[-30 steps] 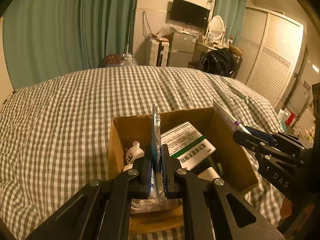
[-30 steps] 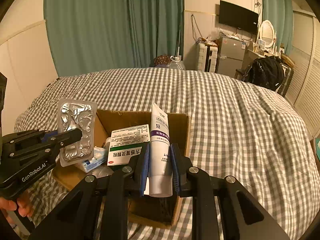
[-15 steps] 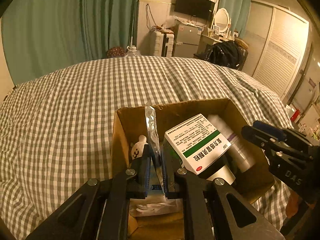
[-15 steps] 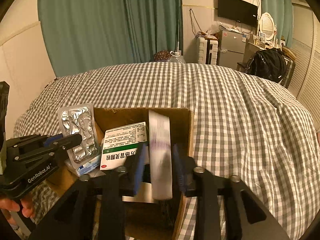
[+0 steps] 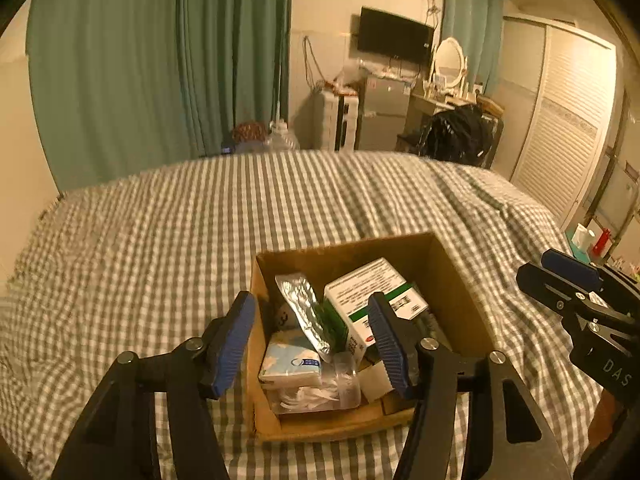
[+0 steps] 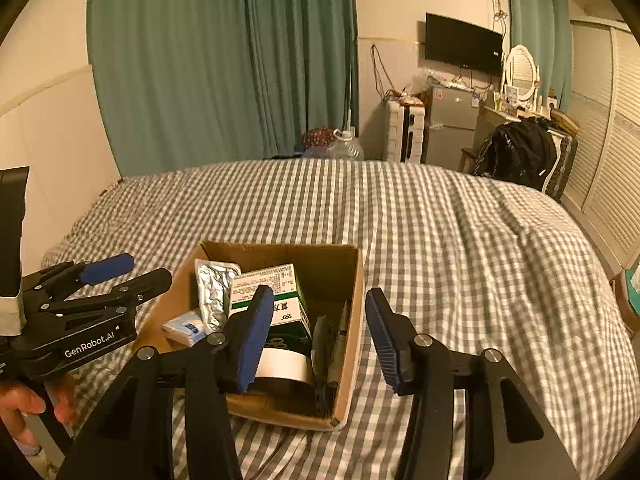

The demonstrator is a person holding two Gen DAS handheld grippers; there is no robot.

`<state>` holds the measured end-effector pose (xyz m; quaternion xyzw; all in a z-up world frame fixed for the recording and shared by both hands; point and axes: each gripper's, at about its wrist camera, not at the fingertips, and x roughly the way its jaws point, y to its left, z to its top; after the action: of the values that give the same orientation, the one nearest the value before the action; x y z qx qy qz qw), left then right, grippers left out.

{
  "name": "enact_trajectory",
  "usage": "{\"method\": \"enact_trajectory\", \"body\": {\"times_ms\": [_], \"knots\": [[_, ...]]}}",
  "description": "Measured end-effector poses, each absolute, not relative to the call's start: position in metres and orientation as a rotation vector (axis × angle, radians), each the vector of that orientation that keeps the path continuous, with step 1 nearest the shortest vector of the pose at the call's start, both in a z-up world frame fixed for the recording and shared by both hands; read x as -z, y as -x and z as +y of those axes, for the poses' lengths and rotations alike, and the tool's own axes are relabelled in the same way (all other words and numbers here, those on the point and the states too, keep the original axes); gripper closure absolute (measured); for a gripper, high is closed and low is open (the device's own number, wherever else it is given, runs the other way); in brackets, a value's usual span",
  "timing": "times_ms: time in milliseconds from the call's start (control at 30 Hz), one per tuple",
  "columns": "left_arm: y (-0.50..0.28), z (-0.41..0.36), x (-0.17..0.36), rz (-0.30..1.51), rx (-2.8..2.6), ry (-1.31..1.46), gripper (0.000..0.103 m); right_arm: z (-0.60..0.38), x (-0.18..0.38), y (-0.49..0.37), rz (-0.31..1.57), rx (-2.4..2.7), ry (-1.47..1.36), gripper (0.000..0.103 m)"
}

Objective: Organize objects

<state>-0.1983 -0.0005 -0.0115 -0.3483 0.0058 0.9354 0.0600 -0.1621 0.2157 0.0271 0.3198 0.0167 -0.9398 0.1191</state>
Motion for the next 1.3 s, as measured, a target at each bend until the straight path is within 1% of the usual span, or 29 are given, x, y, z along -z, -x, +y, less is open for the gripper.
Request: {"method": "enact_trajectory", "body": {"times_ms": [33, 100, 233, 300, 367, 400, 533, 600, 733, 1033, 1167, 1300], "knots": [[0.193, 0.001, 0.005, 0.027, -2.841, 1.034, 0.036, 0.215, -0.033, 0.157, 0.054, 2.753, -0.921, 0.053], [0.182, 0.001, -0.008, 0.044, -2.867, 0.986, 0.024, 0.216, -0.046, 0.144, 0.061, 2.77, -0.888, 0.047], [0.155, 0.001, -0.033, 0.065, -2.915, 0.856, 0.013, 0.218, -0.067, 0.122, 0.084, 2.814, -0.832, 0.04], [0.142, 0.003, -0.044, 0.072, -2.945, 0.795, 0.004, 0.218, -0.077, 0.109, 0.102, 2.841, -0.802, 0.035], [0.13, 0.001, -0.053, 0.066, -2.965, 0.737, 0.0, 0.22, -0.086, 0.097, 0.11, 2.862, -0.76, 0.029], [0.124, 0.001, -0.056, 0.062, -2.972, 0.711, 0.0, 0.221, -0.09, 0.091, 0.111, 2.87, -0.743, 0.026], [0.103, 0.001, -0.067, 0.067, -2.997, 0.631, 0.0, 0.221, -0.101, 0.069, 0.129, 2.902, -0.685, 0.018], [0.093, 0.0, -0.07, 0.071, -3.017, 0.602, 0.0, 0.222, -0.106, 0.054, 0.128, 2.926, -0.651, 0.009], [0.072, -0.003, -0.071, 0.07, -3.038, 0.533, 0.0, 0.223, -0.107, 0.033, 0.118, 2.954, -0.591, 0.001], [0.048, -0.006, -0.05, 0.066, -3.078, 0.503, 0.0, 0.221, -0.083, 0.02, 0.147, 2.981, -0.538, 0.0], [0.036, -0.012, -0.038, 0.022, -3.137, 0.445, 0.0, 0.223, -0.064, 0.022, 0.158, 3.003, -0.52, 0.0], [0.037, -0.014, -0.022, 0.013, -3.123, 0.512, 0.0, 0.226, -0.049, 0.021, 0.139, 3.005, -0.5, 0.0]]}}
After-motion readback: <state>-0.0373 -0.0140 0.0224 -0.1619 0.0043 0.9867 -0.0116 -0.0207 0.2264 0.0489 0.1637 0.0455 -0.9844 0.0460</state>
